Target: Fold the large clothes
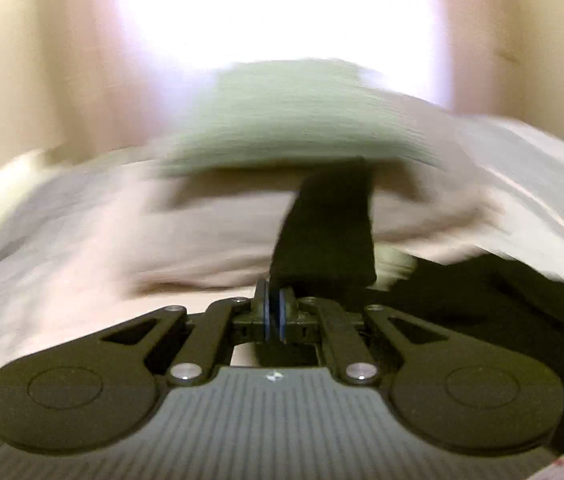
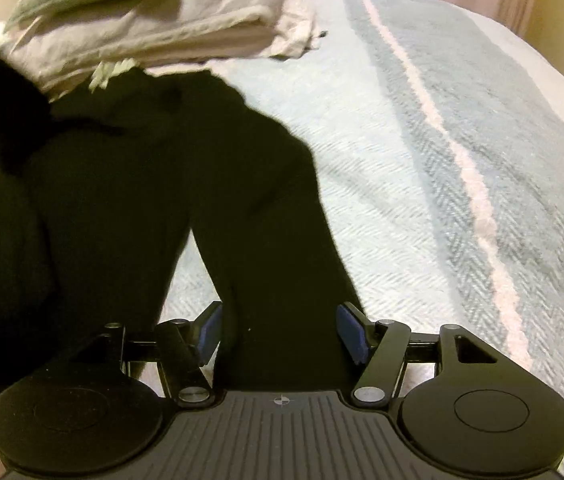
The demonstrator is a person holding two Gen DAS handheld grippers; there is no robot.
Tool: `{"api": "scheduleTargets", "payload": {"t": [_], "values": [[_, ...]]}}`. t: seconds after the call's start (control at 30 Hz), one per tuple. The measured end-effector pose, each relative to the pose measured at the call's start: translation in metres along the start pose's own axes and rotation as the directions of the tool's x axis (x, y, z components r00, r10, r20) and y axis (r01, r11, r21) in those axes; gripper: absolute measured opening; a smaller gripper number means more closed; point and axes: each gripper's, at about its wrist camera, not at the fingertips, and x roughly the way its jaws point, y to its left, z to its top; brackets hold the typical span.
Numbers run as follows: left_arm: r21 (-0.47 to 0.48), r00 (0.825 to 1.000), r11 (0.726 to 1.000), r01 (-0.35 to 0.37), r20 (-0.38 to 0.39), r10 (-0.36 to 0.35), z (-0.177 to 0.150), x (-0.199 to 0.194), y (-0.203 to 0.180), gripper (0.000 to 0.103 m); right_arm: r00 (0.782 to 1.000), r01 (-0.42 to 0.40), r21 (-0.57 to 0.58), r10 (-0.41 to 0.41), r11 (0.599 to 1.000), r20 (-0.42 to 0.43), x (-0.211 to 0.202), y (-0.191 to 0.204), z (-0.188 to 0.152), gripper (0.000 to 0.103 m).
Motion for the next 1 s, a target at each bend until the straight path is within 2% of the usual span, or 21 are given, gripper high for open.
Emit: {"api": "scheduleTargets", "payload": {"t": [0.03, 0.1, 0.17, 0.2, 0.23, 0.3, 0.33, 0.4, 0.5, 0.57, 0.63, 0.67, 0.73, 0.8, 0.83, 0.93, 1.0], "values": [[-0.052, 0.996, 0.995, -0.084, -0.009, 0.084, -0.001, -0.006, 0.038, 0.004, 1.0, 0.001, 0.006, -0.001, 1.0, 0.004, -0.004, 0.0, 0.001, 0.059], [-0.135, 0.972, 0.963, -0.233, -0.068, 0.225, -0.012, -0.012, 0.098, 0.005, 1.0, 0.002, 0.008, -0.002, 1.0, 0.015, -0.012, 0.006, 0.002, 0.059], [-0.18, 0.934, 0.921, -0.346, -0.164, 0.318, -0.034, -0.019, 0.14, 0.022, 1.0, -0.006, 0.006, 0.006, 1.0, 0.019, -0.018, 0.016, 0.0, 0.059], [-0.201, 0.915, 0.9, -0.387, -0.208, 0.347, -0.048, -0.026, 0.152, 0.024, 1.0, -0.019, 0.009, 0.019, 1.0, 0.019, -0.022, 0.022, -0.003, 0.059], [-0.222, 0.905, 0.888, -0.402, -0.247, 0.348, -0.062, -0.033, 0.156, 0.026, 0.999, -0.033, 0.009, 0.033, 0.999, 0.016, -0.026, 0.029, -0.007, 0.059], [-0.236, 0.905, 0.894, -0.381, -0.291, 0.309, -0.086, -0.047, 0.143, 0.03, 0.998, -0.061, 0.012, 0.061, 0.998, 0.003, -0.032, 0.045, -0.015, 0.059], [-0.224, 0.909, 0.906, -0.358, -0.306, 0.284, -0.096, -0.052, 0.13, 0.03, 0.997, -0.083, 0.012, 0.083, 0.996, 0.0, -0.036, 0.053, -0.021, 0.059], [-0.215, 0.921, 0.94, -0.267, -0.343, 0.183, -0.116, -0.059, 0.091, 0.031, 0.991, -0.132, 0.003, 0.132, 0.991, -0.025, -0.037, 0.071, -0.032, 0.06], [-0.191, 0.927, 0.98, -0.045, -0.374, -0.03, -0.129, -0.058, 0.01, 0.036, 0.982, -0.172, 0.0, 0.171, 0.985, -0.076, -0.035, 0.09, -0.051, 0.06], [-0.149, 0.924, 0.984, 0.101, -0.352, -0.148, -0.128, -0.06, -0.05, 0.045, 0.979, -0.178, 0.027, 0.18, 0.984, -0.094, -0.032, 0.095, -0.062, 0.06], [-0.1, 0.901, 0.963, 0.25, -0.339, -0.27, -0.124, -0.054, -0.105, 0.048, 0.975, -0.191, 0.08, 0.198, 0.978, -0.105, -0.028, 0.096, -0.07, 0.06], [-0.085, 0.888, 0.949, 0.302, -0.338, -0.313, -0.122, -0.048, -0.127, 0.054, 0.972, -0.198, 0.099, 0.208, 0.975, -0.107, -0.027, 0.096, -0.073, 0.06], [-0.067, 0.858, 0.92, 0.386, -0.339, -0.385, -0.122, -0.038, -0.171, 0.06, 0.969, -0.206, 0.106, 0.218, 0.973, -0.119, -0.024, 0.099, -0.078, 0.06], [-0.058, 0.82, 0.891, 0.45, -0.368, -0.438, -0.126, -0.021, -0.208, 0.061, 0.966, -0.212, 0.107, 0.225, 0.971, -0.124, -0.021, 0.102, -0.082, 0.06], [-0.033, 0.81, 0.883, 0.468, -0.382, -0.444, -0.127, -0.014, -0.224, 0.061, 0.965, -0.218, 0.113, 0.231, 0.969, -0.121, -0.019, 0.102, -0.083, 0.06], [0.086, 0.803, 0.865, 0.494, -0.425, -0.417, -0.133, 0.01, -0.268, 0.061, 0.967, -0.217, 0.122, 0.23, 0.969, -0.107, -0.017, 0.101, -0.09, 0.06], [0.133, 0.798, 0.851, 0.508, -0.446, -0.406, -0.137, 0.014, -0.279, 0.061, 0.968, -0.221, 0.137, 0.234, 0.966, -0.091, -0.018, 0.095, -0.092, 0.06]]}}
